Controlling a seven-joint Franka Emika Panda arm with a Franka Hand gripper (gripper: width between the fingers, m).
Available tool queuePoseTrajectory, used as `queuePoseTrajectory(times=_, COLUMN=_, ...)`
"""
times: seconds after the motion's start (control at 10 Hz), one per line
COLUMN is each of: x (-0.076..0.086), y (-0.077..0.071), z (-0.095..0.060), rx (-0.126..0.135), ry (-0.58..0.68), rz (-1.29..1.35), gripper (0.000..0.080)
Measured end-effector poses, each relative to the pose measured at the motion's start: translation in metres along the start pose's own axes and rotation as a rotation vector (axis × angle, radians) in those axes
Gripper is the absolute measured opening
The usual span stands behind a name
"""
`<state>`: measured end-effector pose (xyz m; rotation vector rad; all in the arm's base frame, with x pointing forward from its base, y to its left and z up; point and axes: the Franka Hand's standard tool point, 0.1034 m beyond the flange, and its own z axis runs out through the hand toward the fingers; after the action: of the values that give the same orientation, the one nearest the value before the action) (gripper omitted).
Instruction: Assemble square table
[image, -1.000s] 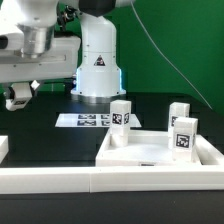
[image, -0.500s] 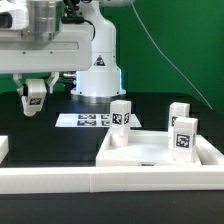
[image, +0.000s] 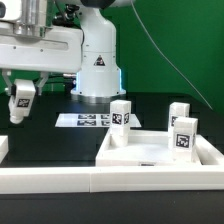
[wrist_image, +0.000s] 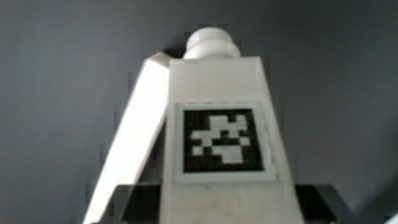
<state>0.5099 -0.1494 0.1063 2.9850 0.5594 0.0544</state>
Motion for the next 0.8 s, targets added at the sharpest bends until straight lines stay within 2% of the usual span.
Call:
queuePoseTrajectory(times=0.2, x=0.030, y=-0.026, z=-0.006, rx=0.029, ry=0.005, rz=0.067, gripper=0.0290)
queuePoseTrajectory(times=0.4, x=0.059, y=-0.040, z=-0.010, rx=0.051, ry=0.014, rz=0.118, gripper=0.0290)
queuePoseTrajectory(times=0.5, x=0.066, y=-0.048, z=-0.005, rx=0.023, ry=0.010, rz=0.111, gripper=0.0290)
queuePoseTrajectory(times=0.8, x=0.063, y=-0.045, z=-0.004, rx=0.025, ry=0.005, rz=0.105, gripper=0.0290)
